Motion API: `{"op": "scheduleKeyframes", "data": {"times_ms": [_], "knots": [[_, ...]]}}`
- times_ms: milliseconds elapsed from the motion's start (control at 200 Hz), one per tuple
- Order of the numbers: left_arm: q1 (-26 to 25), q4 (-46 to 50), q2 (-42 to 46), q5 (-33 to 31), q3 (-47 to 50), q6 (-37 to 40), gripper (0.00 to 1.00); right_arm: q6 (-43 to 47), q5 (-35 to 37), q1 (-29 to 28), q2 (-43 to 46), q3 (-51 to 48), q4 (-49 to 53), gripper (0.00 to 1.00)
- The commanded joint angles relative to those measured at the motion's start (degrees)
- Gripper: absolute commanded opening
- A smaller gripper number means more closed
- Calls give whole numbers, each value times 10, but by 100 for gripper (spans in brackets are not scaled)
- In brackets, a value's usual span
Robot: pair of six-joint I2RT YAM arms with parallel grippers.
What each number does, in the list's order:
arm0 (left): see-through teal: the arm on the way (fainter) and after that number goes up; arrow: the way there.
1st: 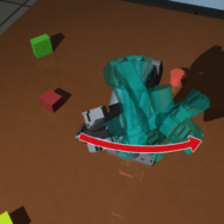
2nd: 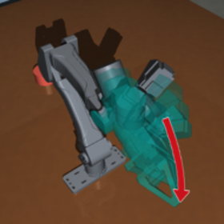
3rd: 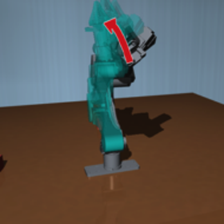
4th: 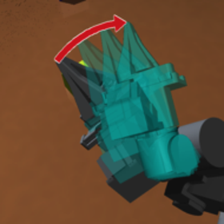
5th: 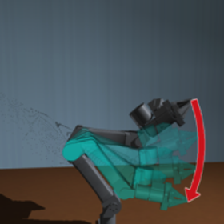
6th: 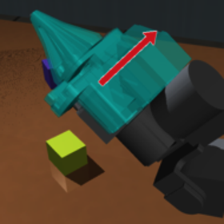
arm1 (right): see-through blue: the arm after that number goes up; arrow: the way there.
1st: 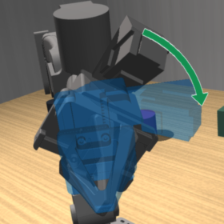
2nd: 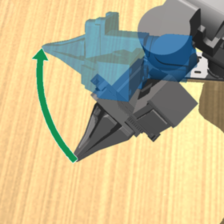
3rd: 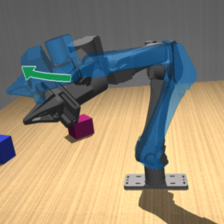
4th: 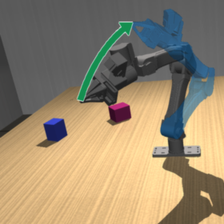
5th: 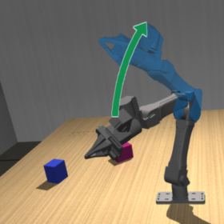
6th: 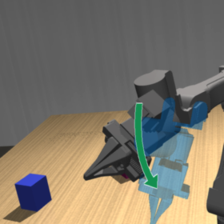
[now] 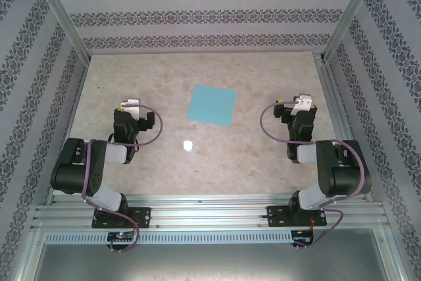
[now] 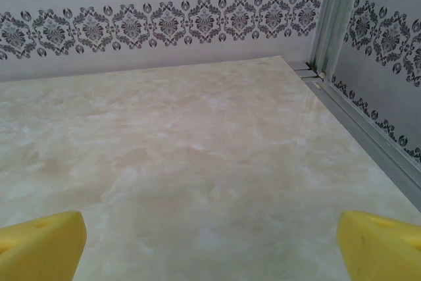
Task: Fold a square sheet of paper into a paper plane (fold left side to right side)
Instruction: Pick up the square sheet of paper from the center of the table.
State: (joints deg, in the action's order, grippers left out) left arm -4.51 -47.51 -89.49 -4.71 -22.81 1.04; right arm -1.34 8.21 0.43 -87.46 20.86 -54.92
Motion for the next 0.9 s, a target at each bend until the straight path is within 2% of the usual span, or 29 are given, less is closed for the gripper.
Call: {"op": "scheduleKeyframes", "data": {"times_ms": [0, 510, 575, 659, 739, 839, 894], "knots": [[4, 0, 2, 13, -10, 7, 100, 2, -11, 1, -4, -4, -22, 98], [5, -1, 1, 13, -10, 6, 100, 1, -15, 4, -5, -3, -22, 98], [5, 9, 15, -11, -9, -5, 100, 0, -15, 4, -2, -6, -26, 98], [5, 111, 90, -32, -29, -11, 100, -1, 6, 0, 44, -9, 11, 98], [4, 254, 179, -40, -70, -60, 100, -12, 41, -9, 124, 19, 156, 98], [4, 415, 241, 2, -137, -168, 100, -52, 37, -24, 181, 87, 336, 98], [4, 475, 243, 51, -171, -229, 100, -96, 32, -40, 185, 136, 434, 98]]}}
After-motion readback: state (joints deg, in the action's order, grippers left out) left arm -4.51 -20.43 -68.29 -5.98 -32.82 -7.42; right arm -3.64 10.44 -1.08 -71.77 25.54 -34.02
